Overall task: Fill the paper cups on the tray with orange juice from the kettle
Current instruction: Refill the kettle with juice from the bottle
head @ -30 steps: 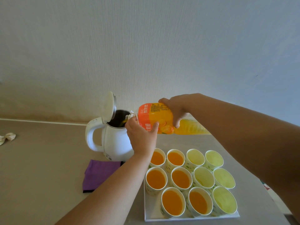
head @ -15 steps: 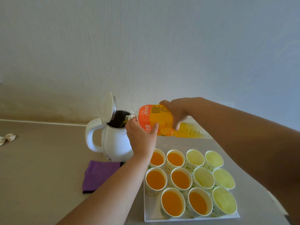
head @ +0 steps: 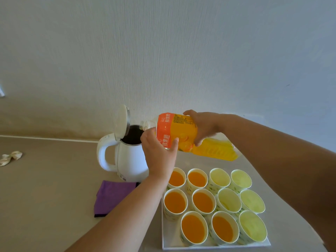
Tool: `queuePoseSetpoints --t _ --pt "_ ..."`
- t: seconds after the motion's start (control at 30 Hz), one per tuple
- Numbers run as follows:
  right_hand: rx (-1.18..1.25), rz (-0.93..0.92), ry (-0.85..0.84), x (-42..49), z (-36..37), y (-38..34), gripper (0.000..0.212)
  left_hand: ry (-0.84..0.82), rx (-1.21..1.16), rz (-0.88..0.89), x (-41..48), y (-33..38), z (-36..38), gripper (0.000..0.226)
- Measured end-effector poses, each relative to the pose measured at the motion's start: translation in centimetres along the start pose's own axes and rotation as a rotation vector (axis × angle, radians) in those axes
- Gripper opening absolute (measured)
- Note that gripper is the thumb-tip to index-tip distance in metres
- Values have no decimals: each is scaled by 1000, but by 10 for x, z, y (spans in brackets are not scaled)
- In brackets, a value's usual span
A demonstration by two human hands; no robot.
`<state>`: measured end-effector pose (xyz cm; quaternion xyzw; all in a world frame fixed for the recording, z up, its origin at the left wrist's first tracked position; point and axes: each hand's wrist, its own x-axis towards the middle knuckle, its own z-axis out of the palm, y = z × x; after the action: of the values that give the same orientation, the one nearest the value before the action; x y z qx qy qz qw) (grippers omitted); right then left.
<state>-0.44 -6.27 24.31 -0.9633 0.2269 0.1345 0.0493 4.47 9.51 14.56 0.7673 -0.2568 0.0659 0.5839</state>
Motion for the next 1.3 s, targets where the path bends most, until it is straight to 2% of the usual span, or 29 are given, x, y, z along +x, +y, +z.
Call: queuePoseSetpoints --t 0.27,0.4,0.47,0.57,0.63,0.7,0.8,0.93,1.07,1.2,1.3 --pt "345 -63 42 -16 -17 6 100 100 -125 185 9 27 -24 66" --pt "553 -150 7 -28 -28 1 96 121 -220 147 8 39 -41 85" --pt "600 -216 -21 -32 -29 -6 102 66 -350 50 6 46 -52 95" --pt "663 -306 -72 -35 -24 -22 109 -88 -576 -83 3 55 -75 96" --pt "711 -372 -115 -38 -16 -38 112 -203 -694 -80 1 52 -91 92" --pt "757 -425 -174 -41 -5 -57 115 -234 -729 -83 -4 45 -110 93" --pt "837 -477 -267 -45 17 -86 116 -207 -678 -162 -17 33 -138 94" --pt "860 -557 -415 -55 47 -127 80 -137 -537 -189 -30 17 -176 90" --pt "811 -542 -521 -61 71 -147 69 -222 -397 -218 -36 -1 -203 101" --pt "719 -350 -466 -61 101 -157 67 -313 -326 -255 -46 -23 -228 95" --pt "466 -257 -365 -56 139 -173 66 -369 -313 -301 -52 -41 -247 89"
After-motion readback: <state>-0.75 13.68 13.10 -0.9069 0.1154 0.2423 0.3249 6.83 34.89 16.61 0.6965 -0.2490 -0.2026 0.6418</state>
